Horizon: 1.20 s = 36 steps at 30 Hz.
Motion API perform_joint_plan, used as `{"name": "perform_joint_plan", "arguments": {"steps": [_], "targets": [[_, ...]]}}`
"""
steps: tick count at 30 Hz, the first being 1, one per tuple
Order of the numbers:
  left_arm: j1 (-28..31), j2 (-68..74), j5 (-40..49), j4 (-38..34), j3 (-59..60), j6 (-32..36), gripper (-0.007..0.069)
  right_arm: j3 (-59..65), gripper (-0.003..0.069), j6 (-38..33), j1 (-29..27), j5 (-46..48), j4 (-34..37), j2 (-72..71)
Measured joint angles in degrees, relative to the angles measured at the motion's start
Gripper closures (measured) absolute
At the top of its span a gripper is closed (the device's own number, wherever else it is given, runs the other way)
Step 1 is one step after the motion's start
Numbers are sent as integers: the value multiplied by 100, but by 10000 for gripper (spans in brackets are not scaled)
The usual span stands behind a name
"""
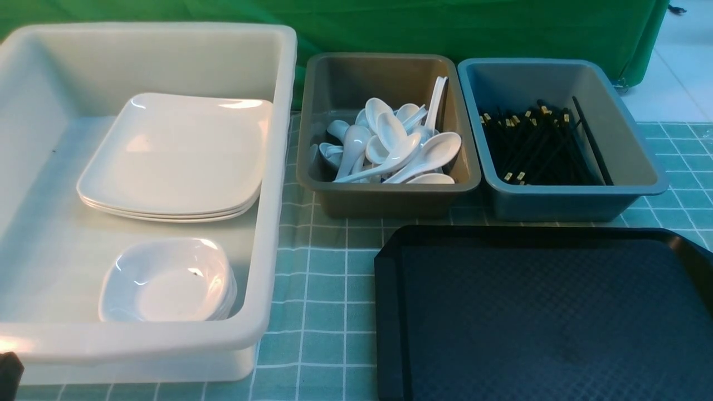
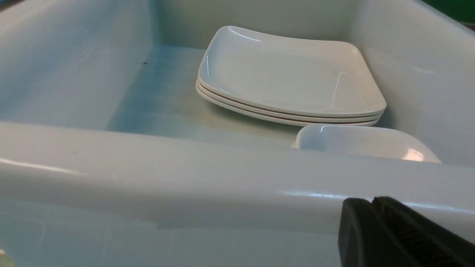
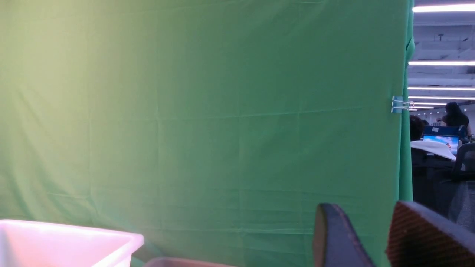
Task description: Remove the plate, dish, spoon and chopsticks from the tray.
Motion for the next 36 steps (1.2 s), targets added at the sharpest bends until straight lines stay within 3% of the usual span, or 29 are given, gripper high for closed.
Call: {"name": "perform_joint_plan", "arguments": {"steps": [16, 20, 25, 31, 36], "targets": [[0, 0, 0, 0, 0, 6, 613, 0, 398, -12, 0, 0, -5, 0], [0, 0, 0, 0, 0, 6, 613, 0, 398, -153, -13, 471, -5, 0], [0, 0, 0, 0, 0, 1, 613, 406, 398, -472, -542, 1683, -5, -17], [0, 0, 0, 0, 0, 1, 613, 1789, 398, -665, -1280, 1768, -5, -20], [0, 0, 0, 10, 0, 1, 613, 2505, 398, -718, -1485, 1886, -5, -308]]}}
